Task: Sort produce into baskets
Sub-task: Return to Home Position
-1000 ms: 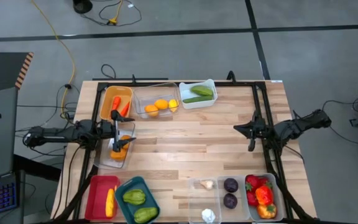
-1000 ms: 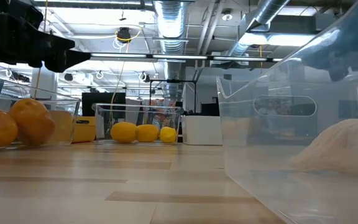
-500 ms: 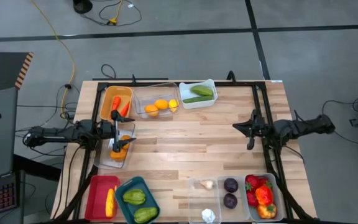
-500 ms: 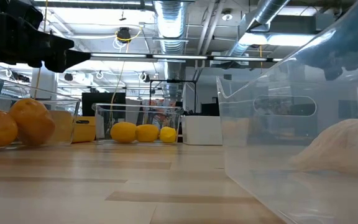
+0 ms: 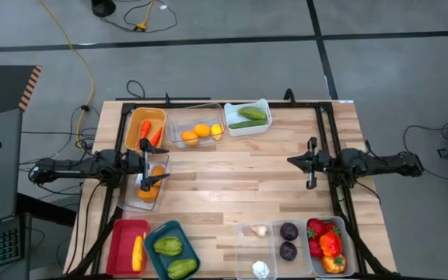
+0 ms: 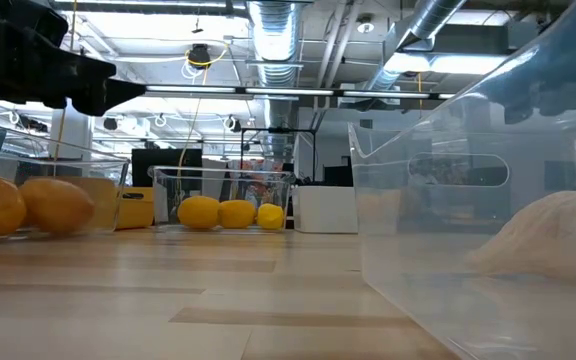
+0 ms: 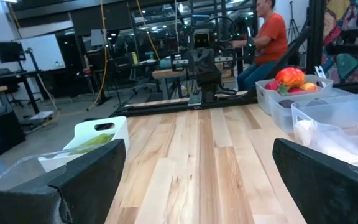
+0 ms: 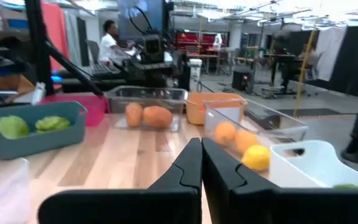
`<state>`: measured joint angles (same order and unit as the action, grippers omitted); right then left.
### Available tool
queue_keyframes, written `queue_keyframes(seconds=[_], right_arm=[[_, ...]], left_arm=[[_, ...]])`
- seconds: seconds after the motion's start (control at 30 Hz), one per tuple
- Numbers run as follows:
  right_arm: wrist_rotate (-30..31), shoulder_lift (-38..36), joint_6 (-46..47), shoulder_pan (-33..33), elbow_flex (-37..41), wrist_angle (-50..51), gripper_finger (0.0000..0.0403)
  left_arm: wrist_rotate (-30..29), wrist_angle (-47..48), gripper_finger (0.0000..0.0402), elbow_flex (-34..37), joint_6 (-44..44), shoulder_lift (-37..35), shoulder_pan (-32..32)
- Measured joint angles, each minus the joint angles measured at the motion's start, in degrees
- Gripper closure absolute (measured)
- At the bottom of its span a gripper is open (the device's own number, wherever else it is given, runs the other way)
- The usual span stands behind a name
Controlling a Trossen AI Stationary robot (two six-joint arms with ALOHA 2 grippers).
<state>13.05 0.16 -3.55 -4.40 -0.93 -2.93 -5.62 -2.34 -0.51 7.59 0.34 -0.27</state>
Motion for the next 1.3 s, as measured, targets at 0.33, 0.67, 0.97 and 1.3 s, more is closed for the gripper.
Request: queue_keyframes(seconds=[0.33,0.67,0.97,1.3], right_arm=[[-2.74,1.11,0.66,5.09,0.37,0.36,0.037],[-2.72,1.05,5.02,6.55,0.42,0.53,0.0362],[-2.68,1.07,5.05,6.56,0.46,0.6,0.0361],[-2.66,1.07,5.07,6.56,0.48,0.67,0.036]], left_arm=[[-0.29,0.05,0.0006,0.0,2.3,0.0,0.0],[-1.05,-0.01,0.0006,0.02,2.14,0.0,0.0],[-1.03,-0.03,0.0006,0.04,-1.52,0.0,0.0],[-1.03,-0.04,0.0006,0.04,-2.66,0.0,0.0]])
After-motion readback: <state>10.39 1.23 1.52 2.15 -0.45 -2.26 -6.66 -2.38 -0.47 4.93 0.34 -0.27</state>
